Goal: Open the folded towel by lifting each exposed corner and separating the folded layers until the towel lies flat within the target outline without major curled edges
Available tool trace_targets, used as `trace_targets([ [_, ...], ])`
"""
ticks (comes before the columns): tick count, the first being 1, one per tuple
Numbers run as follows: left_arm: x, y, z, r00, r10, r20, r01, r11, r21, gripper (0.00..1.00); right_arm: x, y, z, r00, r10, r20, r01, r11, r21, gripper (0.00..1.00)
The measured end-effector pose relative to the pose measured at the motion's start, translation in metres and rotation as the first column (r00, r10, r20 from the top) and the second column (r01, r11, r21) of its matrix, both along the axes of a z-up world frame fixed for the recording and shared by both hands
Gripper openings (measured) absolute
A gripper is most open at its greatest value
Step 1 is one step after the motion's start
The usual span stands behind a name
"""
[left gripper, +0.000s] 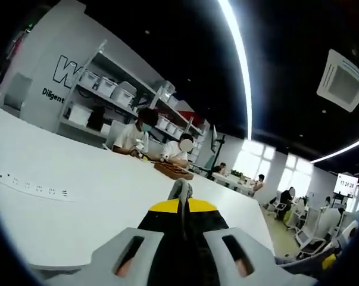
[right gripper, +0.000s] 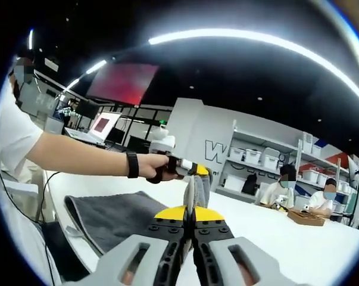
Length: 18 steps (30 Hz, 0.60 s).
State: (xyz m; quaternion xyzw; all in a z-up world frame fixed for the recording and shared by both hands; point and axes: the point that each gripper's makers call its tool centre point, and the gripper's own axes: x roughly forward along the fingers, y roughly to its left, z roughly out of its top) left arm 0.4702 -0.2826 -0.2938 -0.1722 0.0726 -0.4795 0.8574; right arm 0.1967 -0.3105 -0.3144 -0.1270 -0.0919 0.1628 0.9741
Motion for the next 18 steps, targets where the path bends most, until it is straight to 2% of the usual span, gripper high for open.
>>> trace_targets([
  [4,0.000,-0.003,-0.002,1.000,-0.009,-0.027,0.008,0.999,-0.049,0.00,-0.001,-0.002,-0.005,1.000,-0.015,-0.012,0.015,1.000,-0.025,0.00],
  [10,0.002,-0.011,-0.011,0.999,-0.015,-0.035,0.014,0.999,-0.035,0.00,-0.002,-0.007,-0.015,0.999,-0.034,-0.031,0.032,0.998,-0.050,0.00],
  [18,0.005,-0.017,-0.029,0.996,-0.017,-0.085,0.016,1.000,-0.021,0.00,-0.001,-0.016,-0.030,0.997,-0.050,-0.063,0.047,0.997,-0.059,0.00],
])
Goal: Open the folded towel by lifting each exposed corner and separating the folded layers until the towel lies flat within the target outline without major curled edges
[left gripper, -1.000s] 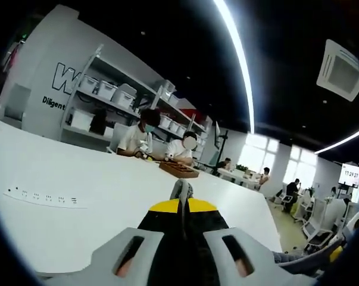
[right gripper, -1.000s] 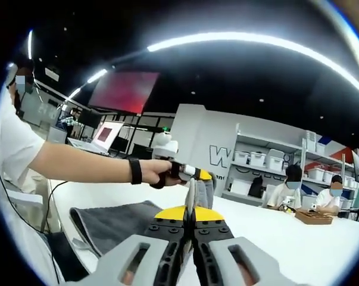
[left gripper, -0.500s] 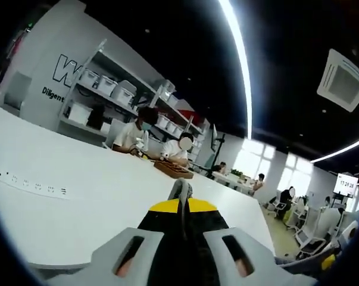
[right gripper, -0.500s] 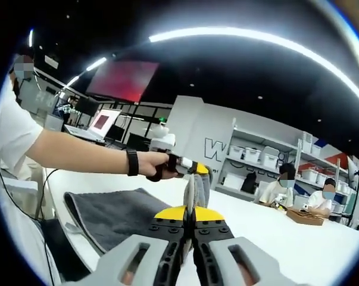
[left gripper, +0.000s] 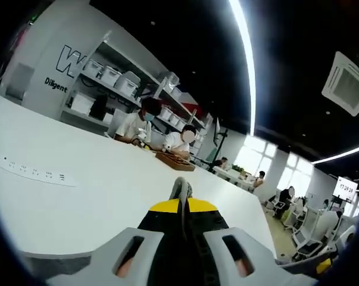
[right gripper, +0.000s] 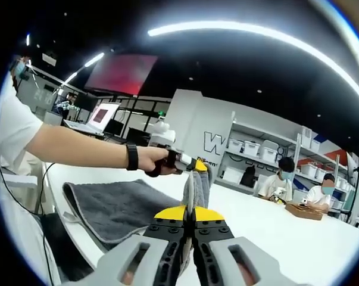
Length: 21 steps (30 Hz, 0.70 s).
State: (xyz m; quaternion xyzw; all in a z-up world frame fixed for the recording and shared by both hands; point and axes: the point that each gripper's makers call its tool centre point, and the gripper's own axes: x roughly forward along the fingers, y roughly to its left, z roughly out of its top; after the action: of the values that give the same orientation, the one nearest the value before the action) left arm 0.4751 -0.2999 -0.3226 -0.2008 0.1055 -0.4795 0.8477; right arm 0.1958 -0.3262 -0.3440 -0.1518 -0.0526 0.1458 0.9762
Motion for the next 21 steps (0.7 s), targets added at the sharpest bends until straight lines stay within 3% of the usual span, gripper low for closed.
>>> trace_targets([
  [10,0.001,-0.002,-0.020,0.999,0.001,-0.032,0.000,0.999,0.038,0.00,0.002,-0.003,-0.014,1.000,-0.006,-0.028,0.006,1.000,-0.005,0.00],
  [21,0.002,-0.003,-0.034,0.996,0.002,-0.084,0.001,0.999,0.038,0.00,0.002,-0.005,-0.027,0.999,-0.011,-0.053,0.010,1.000,-0.011,0.00],
])
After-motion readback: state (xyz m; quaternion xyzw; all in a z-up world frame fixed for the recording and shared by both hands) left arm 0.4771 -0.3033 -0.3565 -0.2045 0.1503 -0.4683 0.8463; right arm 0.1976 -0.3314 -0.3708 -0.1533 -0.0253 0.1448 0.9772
